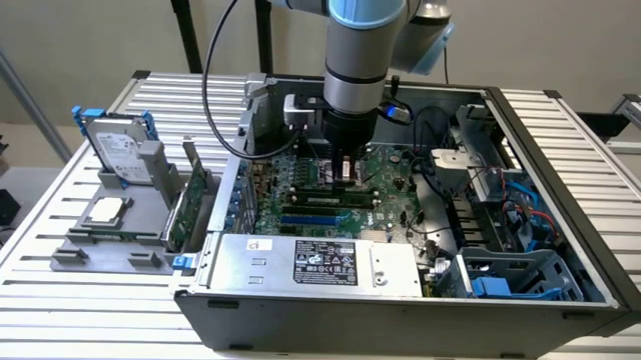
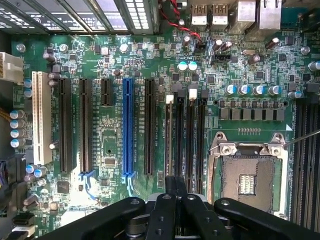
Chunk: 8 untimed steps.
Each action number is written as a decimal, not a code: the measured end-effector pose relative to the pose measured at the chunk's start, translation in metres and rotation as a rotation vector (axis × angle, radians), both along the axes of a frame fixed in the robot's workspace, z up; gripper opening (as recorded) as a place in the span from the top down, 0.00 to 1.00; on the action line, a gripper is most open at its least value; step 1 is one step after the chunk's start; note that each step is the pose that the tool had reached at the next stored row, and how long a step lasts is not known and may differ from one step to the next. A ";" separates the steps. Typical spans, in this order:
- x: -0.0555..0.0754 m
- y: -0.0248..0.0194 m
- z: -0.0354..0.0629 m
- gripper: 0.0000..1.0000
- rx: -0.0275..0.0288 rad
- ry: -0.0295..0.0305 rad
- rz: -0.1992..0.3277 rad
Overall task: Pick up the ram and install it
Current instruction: 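Press down the ram until it locks into place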
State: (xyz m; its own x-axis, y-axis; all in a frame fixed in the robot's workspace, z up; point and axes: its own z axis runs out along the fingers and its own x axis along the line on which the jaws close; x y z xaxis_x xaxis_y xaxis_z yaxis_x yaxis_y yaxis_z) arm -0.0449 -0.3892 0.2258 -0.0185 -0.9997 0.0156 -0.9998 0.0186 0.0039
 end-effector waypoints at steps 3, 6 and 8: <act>0.000 0.0001 0.0015 1.00 0.0010 -0.0003 0.000; 0.000 0.0001 0.0135 1.00 0.0005 0.0002 0.000; 0.000 0.0001 0.0190 1.00 0.0006 0.0002 0.000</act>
